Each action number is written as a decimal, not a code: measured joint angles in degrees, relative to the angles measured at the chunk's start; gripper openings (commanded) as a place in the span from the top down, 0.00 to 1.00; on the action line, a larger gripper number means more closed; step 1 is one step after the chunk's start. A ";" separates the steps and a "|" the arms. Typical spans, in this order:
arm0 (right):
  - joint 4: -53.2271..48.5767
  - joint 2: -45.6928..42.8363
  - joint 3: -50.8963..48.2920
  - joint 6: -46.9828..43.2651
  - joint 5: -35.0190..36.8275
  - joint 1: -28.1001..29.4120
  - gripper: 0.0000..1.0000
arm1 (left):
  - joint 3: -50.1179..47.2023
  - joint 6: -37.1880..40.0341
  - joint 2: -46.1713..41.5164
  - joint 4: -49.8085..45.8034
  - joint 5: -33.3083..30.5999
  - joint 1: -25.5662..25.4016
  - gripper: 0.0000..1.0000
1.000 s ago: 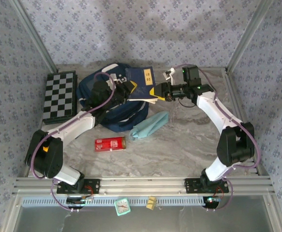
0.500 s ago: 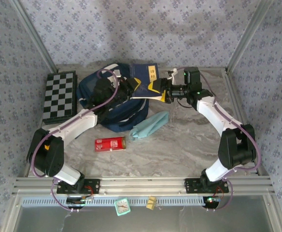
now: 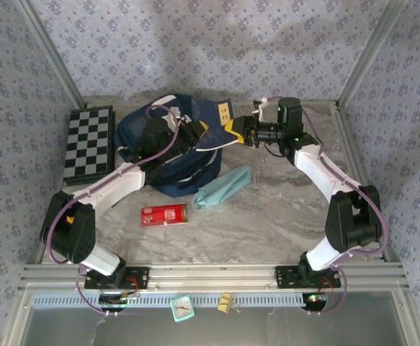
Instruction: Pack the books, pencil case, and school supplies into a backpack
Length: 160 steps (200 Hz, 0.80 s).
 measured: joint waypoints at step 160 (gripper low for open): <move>-27.96 -7.43 0.09 -20.11 11.41 -4.76 1.00 | 6.60 29.77 -4.74 -29.42 -8.02 -1.42 0.40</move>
